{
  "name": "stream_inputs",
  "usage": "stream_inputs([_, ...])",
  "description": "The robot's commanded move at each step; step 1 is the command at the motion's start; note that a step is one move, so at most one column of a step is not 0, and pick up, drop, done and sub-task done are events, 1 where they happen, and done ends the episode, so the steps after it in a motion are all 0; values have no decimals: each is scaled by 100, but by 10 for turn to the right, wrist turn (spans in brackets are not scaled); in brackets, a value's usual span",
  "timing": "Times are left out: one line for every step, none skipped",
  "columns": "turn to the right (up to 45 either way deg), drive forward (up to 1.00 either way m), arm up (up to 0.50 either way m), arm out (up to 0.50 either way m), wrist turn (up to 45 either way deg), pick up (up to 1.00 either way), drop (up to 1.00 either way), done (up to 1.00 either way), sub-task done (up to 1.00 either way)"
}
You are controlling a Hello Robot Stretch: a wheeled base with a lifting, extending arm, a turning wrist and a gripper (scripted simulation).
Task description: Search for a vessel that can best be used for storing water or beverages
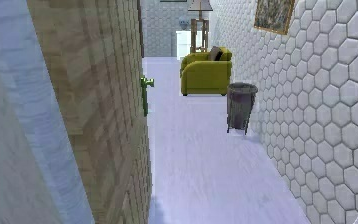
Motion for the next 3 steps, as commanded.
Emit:
stream_inputs([0,15,0,0,0,0,0,0,0])
stream_inputs([180,0,0,0,0,0,0,0,0])
stream_inputs([0,80,0,0,0,0,0,0,0])
